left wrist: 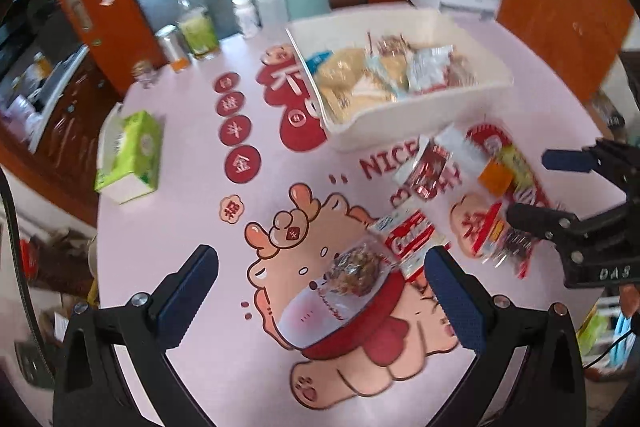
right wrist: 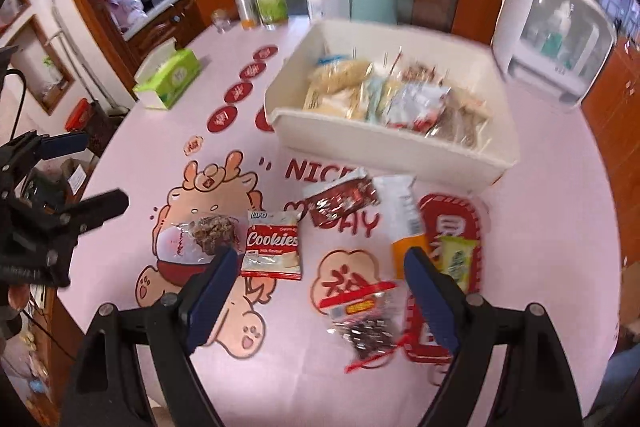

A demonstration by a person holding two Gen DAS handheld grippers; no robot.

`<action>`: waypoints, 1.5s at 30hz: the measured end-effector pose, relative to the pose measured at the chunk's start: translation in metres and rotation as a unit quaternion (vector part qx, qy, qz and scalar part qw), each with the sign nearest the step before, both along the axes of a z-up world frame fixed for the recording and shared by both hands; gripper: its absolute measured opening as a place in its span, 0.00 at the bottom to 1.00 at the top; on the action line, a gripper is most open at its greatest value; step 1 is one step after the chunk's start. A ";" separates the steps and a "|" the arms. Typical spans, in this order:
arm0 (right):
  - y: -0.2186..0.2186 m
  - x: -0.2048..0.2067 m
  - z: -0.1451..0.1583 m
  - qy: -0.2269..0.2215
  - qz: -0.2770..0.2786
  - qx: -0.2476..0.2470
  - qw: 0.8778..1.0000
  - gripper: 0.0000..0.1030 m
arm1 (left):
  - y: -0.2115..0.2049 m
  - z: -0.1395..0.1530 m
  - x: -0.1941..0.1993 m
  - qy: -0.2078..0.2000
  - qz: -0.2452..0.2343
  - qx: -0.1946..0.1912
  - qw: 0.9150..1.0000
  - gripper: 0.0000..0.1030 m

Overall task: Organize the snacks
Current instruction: 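Grasp the clear wrapped pastry with the left tool while the right tool grasps the Lipo Cookies packet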

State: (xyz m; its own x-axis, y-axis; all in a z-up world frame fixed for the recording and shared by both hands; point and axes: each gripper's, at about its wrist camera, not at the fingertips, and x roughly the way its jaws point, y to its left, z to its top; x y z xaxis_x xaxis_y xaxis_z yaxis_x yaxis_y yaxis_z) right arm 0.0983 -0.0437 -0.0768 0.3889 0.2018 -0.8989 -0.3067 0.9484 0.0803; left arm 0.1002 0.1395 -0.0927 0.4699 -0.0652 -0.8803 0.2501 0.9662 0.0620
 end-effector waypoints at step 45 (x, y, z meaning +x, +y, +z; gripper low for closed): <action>0.070 0.021 -0.122 0.098 -0.056 -0.048 0.992 0.45 | 0.021 -0.137 0.043 0.147 -0.014 -0.154 0.977 0.31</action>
